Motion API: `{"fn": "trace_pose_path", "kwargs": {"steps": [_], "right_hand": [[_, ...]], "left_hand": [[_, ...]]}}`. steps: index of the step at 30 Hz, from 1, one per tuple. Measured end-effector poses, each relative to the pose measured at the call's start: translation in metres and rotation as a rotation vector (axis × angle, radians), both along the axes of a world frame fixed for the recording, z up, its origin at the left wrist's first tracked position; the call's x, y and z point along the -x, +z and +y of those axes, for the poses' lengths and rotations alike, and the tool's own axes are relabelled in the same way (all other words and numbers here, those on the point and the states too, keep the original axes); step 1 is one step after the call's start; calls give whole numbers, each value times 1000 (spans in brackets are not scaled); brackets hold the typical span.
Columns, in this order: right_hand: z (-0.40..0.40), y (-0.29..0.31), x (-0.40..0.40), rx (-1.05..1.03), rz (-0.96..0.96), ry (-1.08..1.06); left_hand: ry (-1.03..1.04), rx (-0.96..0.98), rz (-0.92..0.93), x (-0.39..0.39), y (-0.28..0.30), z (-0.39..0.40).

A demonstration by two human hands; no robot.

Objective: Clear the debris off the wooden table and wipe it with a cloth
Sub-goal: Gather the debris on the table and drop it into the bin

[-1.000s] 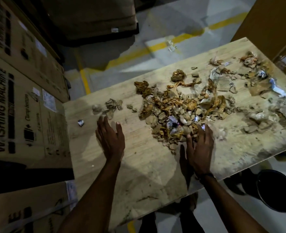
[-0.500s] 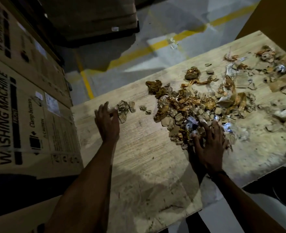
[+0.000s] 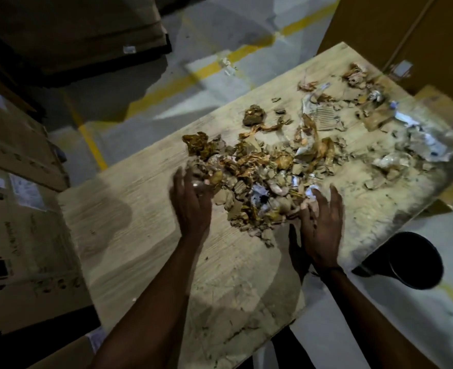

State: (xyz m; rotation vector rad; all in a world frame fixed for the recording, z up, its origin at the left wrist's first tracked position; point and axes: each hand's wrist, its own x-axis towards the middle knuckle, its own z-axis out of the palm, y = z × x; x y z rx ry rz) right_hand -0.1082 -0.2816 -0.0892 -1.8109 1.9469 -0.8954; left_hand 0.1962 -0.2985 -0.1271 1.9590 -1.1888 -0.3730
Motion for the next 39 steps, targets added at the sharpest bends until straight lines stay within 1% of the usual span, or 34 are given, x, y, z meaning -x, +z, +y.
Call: {"fn": "trace_pose_path", "kwargs": {"steps": [2,4,5,8,11,13,14,16,18,20,22,26,29,31,35,39], "right_hand": [[-3,-2,15,-39,-28,-109],[-8,-9,24,-117,-50,-195],[-10,-14,23,-161,-44,-202],[-16,-23,9,-231,-24,-123],[-17,-19,-10,-248,-111,-26],[-19,-13,-8,-219,-178,-50],[-19,-12,-2,-197,-202,-79],[-17,-12,14,-161,-221,-131],[-15,-14,26,-172,-202,-150],[-14,-17,27,-201,-133,-120],[-19,-20,19,-226,-82,-47],[-26,-18,10,-177,-93,82],[-24,-12,27,-193,-160,56],[-23,4,50,-178,-168,28],[-26,40,97,-130,-106,1],[-46,72,147,-124,-40,-26]], "left_hand": [[-3,-3,-40,-1,-2,-6],[-54,-32,-24,9,-3,-13],[-79,-40,0,17,-4,-15],[-130,-43,43,56,-1,-17],[-157,-76,118,92,2,-22],[-123,-57,189,102,6,-24],[-80,-34,189,104,8,-21],[20,2,140,110,15,-8],[78,-14,41,127,20,11],[82,-76,-30,150,19,24],[72,-124,-63,170,16,22],[35,-142,-125,191,18,5],[84,-243,-180,190,38,10],[37,-242,-235,189,60,10],[-177,-56,-187,198,98,-12],[-408,-31,-196,230,133,-42]]}}
